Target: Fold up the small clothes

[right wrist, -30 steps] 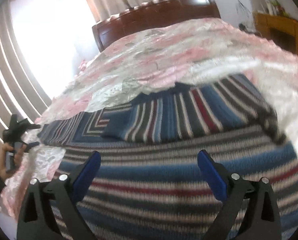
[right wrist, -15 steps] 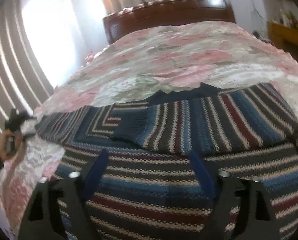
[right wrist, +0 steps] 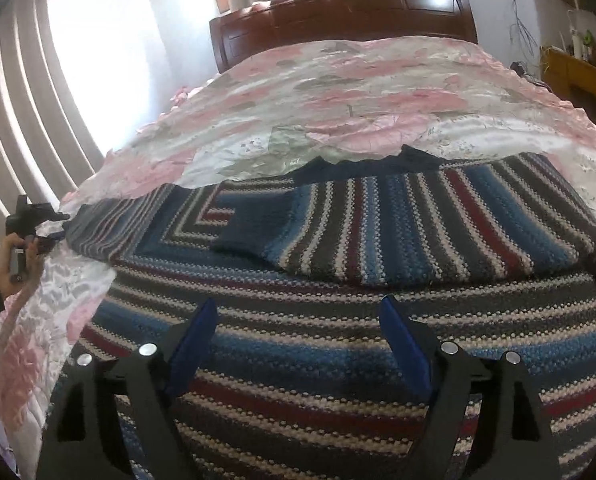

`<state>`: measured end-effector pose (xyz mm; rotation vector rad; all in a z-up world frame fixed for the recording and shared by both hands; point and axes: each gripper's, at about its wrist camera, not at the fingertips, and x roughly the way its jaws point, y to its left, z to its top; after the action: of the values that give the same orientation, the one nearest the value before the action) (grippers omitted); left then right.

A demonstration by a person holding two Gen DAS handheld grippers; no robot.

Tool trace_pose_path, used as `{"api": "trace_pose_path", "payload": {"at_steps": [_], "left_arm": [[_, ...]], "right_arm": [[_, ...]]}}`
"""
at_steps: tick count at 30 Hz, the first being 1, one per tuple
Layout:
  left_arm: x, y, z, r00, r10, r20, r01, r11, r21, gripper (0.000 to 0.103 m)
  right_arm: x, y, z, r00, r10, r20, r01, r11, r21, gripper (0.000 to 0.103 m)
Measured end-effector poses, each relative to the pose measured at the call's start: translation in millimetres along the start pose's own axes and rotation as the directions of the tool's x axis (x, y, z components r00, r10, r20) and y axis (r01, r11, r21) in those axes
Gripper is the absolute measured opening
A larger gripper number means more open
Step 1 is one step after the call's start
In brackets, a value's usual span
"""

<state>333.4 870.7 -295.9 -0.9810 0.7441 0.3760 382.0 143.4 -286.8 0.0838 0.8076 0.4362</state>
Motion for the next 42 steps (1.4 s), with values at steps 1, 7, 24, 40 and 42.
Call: {"api": "trace_pose_path", "payload": {"at_steps": [1, 7, 24, 40, 42], "left_arm": [[1, 0, 0, 1.0, 0.018, -0.006, -0.018, 1.0, -0.004, 0.043], [9, -13, -1, 0.998, 0.06, 0.004, -0.06, 0.997, 0.048, 0.019], [-110, -207, -68, 0.977, -0.139, 0.161, 0.062, 0.91, 0.411, 0.007], [7, -355, -314, 0.988, -0.148, -0.041, 0.142, 0.774, 0.617, 0.007], [26, -359, -339, 0.992, -0.114, -0.058, 0.125, 0.764, 0.632, 0.007]], "right_arm": [[0, -1, 0, 1.0, 0.003, -0.002, -0.003, 1.0, 0.005, 0.084], [0, -2, -1, 1.0, 0.001, -0.003, -0.001, 1.0, 0.005, 0.084], [-15, -26, 8, 1.0, -0.008, 0.0, 0.008, 0.998, 0.059, 0.084], [-7, -90, 6, 0.976, 0.19, -0.106, -0.141, 0.924, 0.355, 0.084], [-6, -92, 7, 0.973, 0.205, -0.104, -0.153, 0.916, 0.372, 0.084]]}}
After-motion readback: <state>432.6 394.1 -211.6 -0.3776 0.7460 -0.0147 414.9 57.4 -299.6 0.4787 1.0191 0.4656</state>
